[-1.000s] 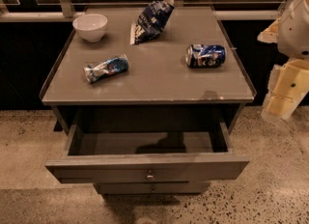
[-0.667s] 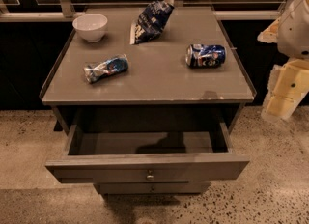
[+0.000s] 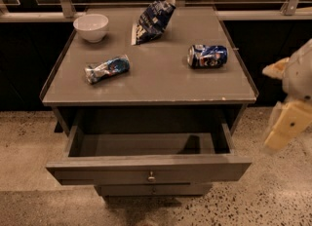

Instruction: Close top drawer

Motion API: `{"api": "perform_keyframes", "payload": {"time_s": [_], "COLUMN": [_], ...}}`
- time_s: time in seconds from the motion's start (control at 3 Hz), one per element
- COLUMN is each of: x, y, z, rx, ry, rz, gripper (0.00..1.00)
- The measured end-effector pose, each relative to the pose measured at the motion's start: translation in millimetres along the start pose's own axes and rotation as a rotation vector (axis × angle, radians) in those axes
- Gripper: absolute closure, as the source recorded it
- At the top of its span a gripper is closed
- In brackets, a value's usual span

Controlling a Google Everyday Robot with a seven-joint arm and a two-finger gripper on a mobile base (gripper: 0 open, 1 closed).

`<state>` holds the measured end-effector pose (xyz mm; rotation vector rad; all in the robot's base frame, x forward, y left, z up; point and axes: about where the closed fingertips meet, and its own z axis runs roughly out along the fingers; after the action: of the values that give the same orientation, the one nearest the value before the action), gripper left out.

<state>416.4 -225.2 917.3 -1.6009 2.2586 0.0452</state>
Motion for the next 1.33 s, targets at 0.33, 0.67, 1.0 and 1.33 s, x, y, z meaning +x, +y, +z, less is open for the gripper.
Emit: {"api": "perform_keyframes", "payload": {"time_s": [0.33, 0.67, 1.0, 1.33], "x": [29.2, 31.8, 31.8, 31.8], "y": [23.6, 27.7, 27.7, 27.7], "z": [31.9, 34.3, 34.3, 34.3], "rx": [-0.056, -0.063, -0.063, -0.063], "ry": [-0.055, -0.059, -0.059, -0.059], "rz": [0.085, 0.096, 0.096, 0.096], "gripper": [0.00, 0.19, 0.42, 0.65]}}
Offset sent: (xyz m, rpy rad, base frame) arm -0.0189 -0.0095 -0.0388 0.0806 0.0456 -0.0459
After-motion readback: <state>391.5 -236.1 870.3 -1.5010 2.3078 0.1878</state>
